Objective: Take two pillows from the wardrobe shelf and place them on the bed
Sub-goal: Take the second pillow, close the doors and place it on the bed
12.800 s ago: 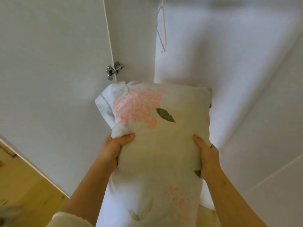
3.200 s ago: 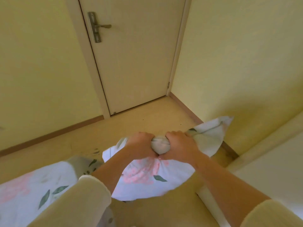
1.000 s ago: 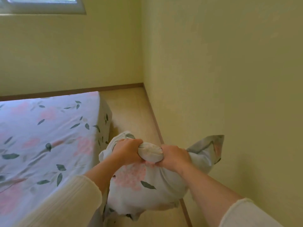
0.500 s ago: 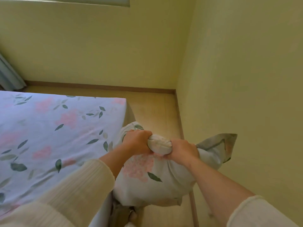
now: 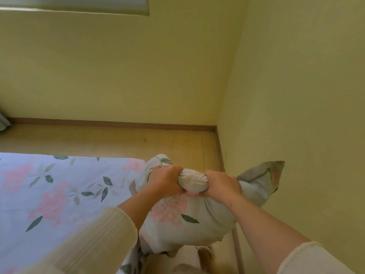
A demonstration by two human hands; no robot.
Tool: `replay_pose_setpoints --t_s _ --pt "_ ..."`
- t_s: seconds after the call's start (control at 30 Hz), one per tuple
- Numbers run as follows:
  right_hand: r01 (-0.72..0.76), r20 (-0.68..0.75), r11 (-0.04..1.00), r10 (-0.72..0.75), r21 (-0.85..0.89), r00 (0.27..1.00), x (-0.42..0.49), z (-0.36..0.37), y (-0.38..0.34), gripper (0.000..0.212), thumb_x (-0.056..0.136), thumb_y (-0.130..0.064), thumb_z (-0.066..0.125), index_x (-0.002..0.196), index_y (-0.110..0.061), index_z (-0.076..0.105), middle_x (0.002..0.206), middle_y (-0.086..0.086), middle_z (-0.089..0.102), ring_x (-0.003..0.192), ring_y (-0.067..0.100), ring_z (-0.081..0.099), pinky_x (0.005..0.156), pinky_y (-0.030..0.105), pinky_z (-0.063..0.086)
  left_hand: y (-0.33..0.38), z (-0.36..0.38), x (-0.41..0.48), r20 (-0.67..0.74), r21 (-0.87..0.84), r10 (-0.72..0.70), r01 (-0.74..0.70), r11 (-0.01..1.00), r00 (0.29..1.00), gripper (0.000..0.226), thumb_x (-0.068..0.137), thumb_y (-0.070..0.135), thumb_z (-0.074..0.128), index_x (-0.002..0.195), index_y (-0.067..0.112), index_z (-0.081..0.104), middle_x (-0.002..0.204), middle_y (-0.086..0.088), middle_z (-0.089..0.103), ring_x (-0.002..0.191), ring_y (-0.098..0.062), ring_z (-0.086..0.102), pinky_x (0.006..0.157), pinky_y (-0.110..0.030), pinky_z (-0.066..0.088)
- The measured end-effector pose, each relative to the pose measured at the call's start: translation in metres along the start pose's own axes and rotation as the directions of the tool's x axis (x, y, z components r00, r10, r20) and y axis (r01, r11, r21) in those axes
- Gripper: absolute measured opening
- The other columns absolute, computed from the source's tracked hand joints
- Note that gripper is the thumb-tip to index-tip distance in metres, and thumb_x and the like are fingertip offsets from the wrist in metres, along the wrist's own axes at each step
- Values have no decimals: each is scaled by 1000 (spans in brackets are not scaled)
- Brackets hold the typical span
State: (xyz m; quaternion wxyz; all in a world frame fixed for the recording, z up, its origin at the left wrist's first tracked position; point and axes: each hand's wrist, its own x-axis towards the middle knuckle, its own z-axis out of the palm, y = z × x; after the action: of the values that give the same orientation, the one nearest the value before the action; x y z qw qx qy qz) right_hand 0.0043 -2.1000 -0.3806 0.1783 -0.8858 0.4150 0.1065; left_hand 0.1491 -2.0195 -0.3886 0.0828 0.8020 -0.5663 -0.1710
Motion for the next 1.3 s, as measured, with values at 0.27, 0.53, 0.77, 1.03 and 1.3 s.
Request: replay_pose_setpoints --t_s 0.27,0.53,0.77,1.03,1.3 --pt "117 54 992 -115 -43 992 198 -79 35 32 75 -51 63 91 -26 50 106 1 67 100 25 61 81 37 38 -20 -42 187 -11 -37 -129 128 991 992 34 72 40 69 95 19 58 99 -3 68 86 -18 60 66 -26 37" --pt "261 84 956 -251 -136 964 364 -139 -1 34 77 -54 59 85 -26 42 107 2 67 102 27 60 79 37 36 -89 -89 318 -84 -100 -265 257 961 961 30 69 39 69 89 21 57 93 -2 69 87 -21 62 66 -27 34" --pt "353 188 918 -320 -181 929 519 -166 -95 38 74 -53 63 94 -24 51 112 3 66 106 27 59 80 35 37 -218 -133 415 -100 -205 -388 362 909 916 36 64 38 72 91 17 60 91 -4 70 85 -22 63 68 -32 45" --pt "536 281 801 -468 -266 838 662 -197 -258 39 71 -53 65 95 -25 51 111 4 66 104 26 61 75 31 39 -378 -214 466 -97 -304 -561 512 803 822 26 66 35 69 77 21 51 93 -6 69 91 -27 63 67 -30 40" --pt "778 338 573 -701 -258 629 749 -176 -413 42 73 -55 62 84 -22 38 102 3 66 90 27 59 70 32 34 -514 -247 458 -172 -348 -798 722 598 578 24 67 37 65 75 27 45 93 -3 68 93 -28 62 71 -31 40"
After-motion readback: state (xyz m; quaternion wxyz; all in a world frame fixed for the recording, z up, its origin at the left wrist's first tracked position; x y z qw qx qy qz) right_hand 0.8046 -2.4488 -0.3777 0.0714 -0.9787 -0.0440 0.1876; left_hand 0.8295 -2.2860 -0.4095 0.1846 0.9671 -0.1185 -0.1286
